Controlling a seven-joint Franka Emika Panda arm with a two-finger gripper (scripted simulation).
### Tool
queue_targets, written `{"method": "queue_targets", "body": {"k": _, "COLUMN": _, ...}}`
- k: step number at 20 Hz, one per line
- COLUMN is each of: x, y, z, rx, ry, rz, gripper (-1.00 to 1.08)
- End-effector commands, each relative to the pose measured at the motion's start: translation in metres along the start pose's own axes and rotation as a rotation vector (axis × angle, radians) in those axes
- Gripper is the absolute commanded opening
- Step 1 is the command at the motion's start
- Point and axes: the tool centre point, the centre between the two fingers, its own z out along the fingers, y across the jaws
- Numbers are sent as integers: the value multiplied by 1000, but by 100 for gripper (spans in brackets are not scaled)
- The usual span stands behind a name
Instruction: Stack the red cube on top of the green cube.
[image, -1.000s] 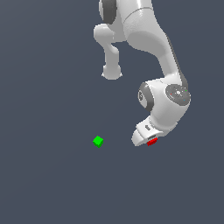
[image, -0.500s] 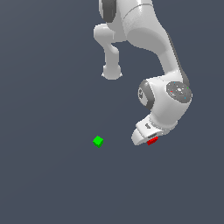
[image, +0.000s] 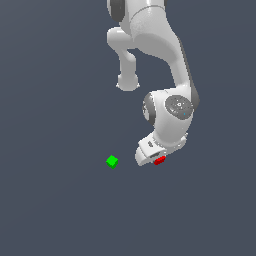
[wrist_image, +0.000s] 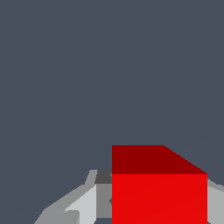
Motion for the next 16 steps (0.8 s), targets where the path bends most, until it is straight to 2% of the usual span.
{"method": "queue_targets", "body": {"k": 1, "x": -14, "y": 24, "z": 6, "rx": -1, "ry": 0, "rz": 2, "gripper": -100}}
{"method": "queue_targets", "body": {"k": 11, "x": -71, "y": 122, "z": 31, "rx": -1, "ry": 0, "rz": 2, "gripper": -100}}
{"method": "queue_targets", "body": {"k": 16, "x": -90, "y": 158, "z": 41, "rx": -1, "ry": 0, "rz": 2, "gripper": -100}}
